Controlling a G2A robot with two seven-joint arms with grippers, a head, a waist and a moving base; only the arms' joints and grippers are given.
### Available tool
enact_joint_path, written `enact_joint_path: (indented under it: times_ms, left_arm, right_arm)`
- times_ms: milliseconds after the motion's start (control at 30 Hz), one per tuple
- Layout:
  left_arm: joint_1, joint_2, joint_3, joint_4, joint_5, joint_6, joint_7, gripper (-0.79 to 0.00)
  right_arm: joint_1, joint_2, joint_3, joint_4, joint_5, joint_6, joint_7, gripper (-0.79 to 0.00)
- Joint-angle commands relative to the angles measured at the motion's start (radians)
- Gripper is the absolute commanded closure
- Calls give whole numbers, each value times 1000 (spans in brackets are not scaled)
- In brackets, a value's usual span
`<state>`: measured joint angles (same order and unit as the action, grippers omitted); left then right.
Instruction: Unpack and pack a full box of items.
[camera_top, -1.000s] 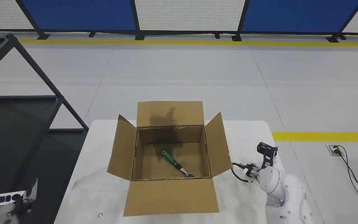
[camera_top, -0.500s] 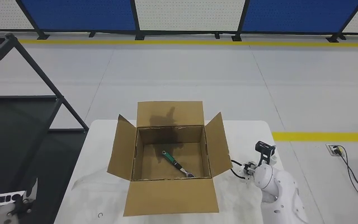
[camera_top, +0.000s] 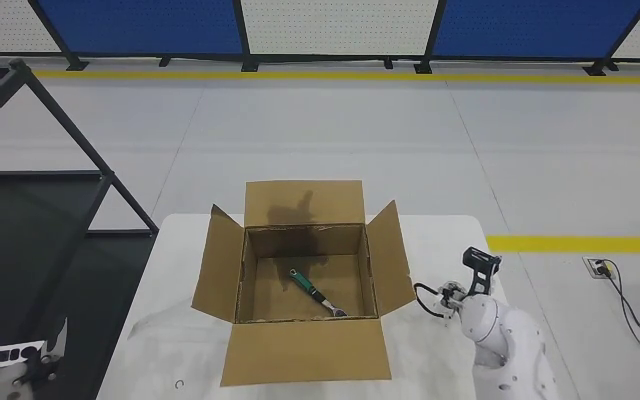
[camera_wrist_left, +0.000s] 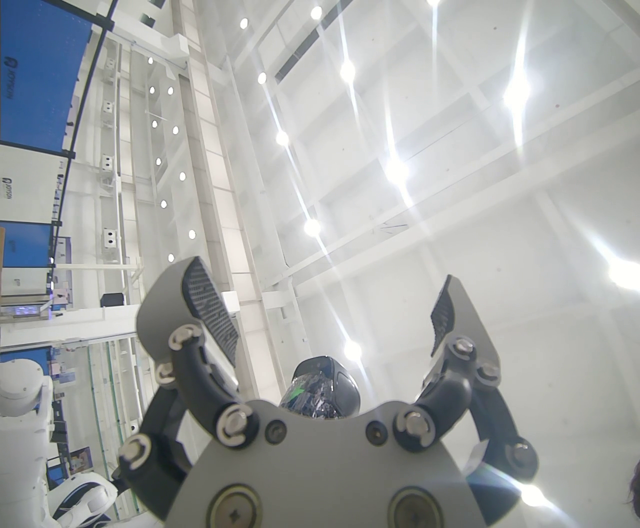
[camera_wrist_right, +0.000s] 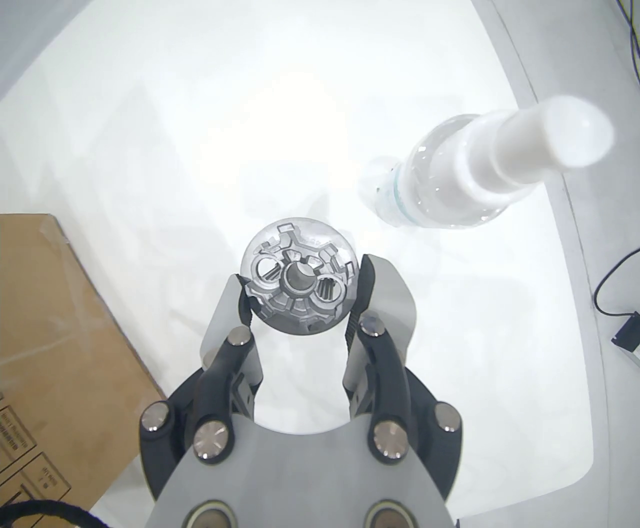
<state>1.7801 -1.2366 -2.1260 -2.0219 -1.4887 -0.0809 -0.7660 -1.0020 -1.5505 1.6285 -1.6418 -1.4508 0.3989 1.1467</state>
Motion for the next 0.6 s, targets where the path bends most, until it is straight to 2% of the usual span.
enact_joint_path:
  times_ms: [0, 133, 333, 567]
  left_arm:
    - [0, 0, 0, 0, 0, 0, 0, -785]
    - [0, 0, 0, 0, 0, 0, 0, -785]
    - [0, 0, 0, 0, 0, 0, 0, -785]
    - [0, 0, 0, 0, 0, 0, 0, -785]
  right_arm:
    - [-29, 1, 4, -78, 20, -13, 11, 0]
    - [-93, 4, 4, -256, 67, -62, 20, 0]
    - [-168, 8, -18, -519, 81, -108, -27, 0]
    - [-161, 10, -129, -708, 104, -170, -57, 0]
